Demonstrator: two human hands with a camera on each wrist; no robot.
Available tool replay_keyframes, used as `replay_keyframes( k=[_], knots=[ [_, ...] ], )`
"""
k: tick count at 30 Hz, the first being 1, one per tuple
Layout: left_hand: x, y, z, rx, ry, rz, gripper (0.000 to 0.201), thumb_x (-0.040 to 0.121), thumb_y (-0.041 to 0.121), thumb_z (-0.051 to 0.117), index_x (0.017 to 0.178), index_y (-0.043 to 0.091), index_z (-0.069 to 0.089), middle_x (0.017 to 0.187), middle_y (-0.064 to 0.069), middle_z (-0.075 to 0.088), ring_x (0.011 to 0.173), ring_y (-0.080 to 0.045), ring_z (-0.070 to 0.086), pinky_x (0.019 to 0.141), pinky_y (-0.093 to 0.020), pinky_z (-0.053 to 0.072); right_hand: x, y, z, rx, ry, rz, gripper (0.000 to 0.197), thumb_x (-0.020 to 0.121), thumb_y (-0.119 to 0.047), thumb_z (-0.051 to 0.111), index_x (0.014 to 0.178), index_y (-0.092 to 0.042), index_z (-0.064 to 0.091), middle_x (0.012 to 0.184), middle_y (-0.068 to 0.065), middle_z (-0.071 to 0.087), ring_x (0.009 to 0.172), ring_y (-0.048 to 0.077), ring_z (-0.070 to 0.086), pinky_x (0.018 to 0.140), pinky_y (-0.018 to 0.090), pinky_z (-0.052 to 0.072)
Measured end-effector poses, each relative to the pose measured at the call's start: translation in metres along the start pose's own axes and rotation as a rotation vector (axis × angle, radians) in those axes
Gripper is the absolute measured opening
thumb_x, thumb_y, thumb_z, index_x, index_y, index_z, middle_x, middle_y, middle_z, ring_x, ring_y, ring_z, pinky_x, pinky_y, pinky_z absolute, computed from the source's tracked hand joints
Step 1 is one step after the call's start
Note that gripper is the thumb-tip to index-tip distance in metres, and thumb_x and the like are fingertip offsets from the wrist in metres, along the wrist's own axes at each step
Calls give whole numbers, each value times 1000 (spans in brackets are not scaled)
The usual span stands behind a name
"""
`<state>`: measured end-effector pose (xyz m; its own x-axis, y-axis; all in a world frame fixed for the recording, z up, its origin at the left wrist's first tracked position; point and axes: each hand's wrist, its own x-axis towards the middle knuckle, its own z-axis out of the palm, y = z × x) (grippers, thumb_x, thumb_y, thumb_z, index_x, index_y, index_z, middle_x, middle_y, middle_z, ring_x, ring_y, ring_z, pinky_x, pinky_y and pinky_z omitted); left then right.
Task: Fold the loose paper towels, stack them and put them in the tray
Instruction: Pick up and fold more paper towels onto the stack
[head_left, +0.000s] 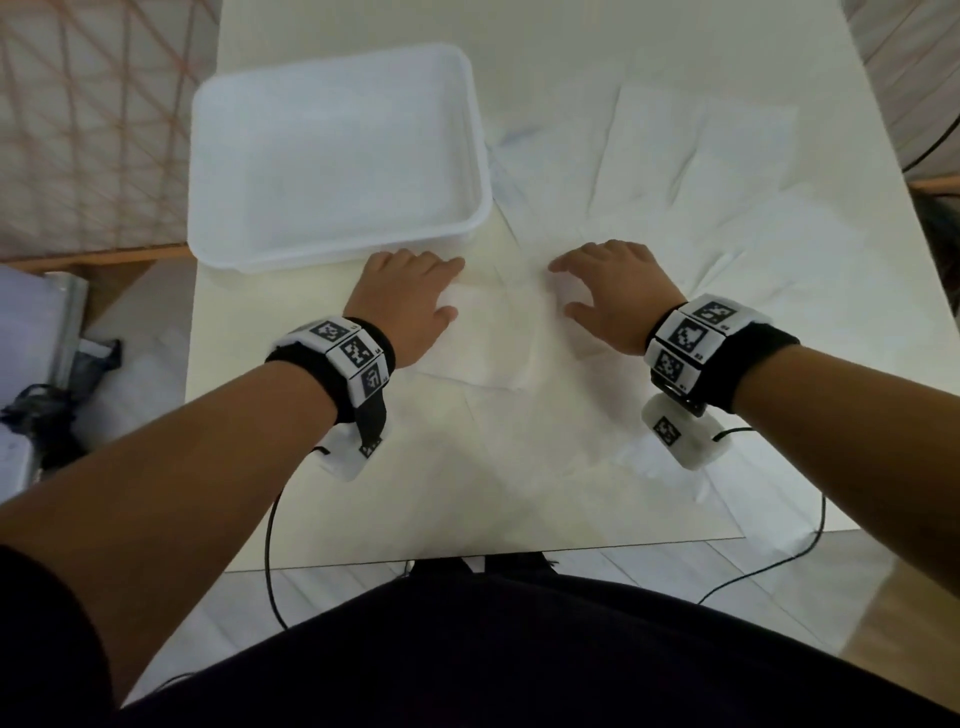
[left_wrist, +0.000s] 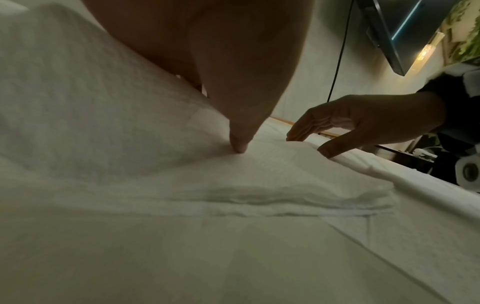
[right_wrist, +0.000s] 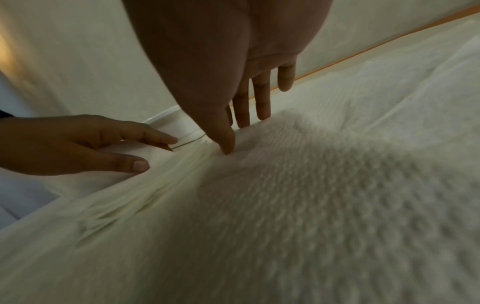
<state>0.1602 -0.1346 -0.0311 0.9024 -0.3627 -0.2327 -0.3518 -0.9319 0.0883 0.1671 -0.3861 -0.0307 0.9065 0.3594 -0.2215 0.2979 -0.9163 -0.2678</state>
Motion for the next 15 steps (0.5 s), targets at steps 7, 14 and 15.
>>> replay_keyframes(
  k=[7,14,15],
  knots=[
    [-1,-2,-5,-37,-58,-64,42,91,40,55,129,24,53,129,-4,49,125,-31,32,109,-38,14,8,-1,-7,8,-20,-23,49,82,-26,62,130,-24,51,118,1,54,114,24,45,99,36,30],
    [-14,-11,-13,-286,-167,-114,20,93,30,54,108,16,51,112,-7,56,97,-24,47,80,-33,37,9,-4,-8,45,-46,-38,18,88,-29,57,103,-20,64,109,2,56,106,24,47,90,36,34],
    [-18,-13,-15,-357,-179,-131,16,94,28,53,104,18,48,105,-7,59,89,-23,51,75,-33,38,9,-5,-8,63,-47,-37,17,90,-28,54,101,-19,64,107,3,57,104,25,49,90,36,36]
  ],
)
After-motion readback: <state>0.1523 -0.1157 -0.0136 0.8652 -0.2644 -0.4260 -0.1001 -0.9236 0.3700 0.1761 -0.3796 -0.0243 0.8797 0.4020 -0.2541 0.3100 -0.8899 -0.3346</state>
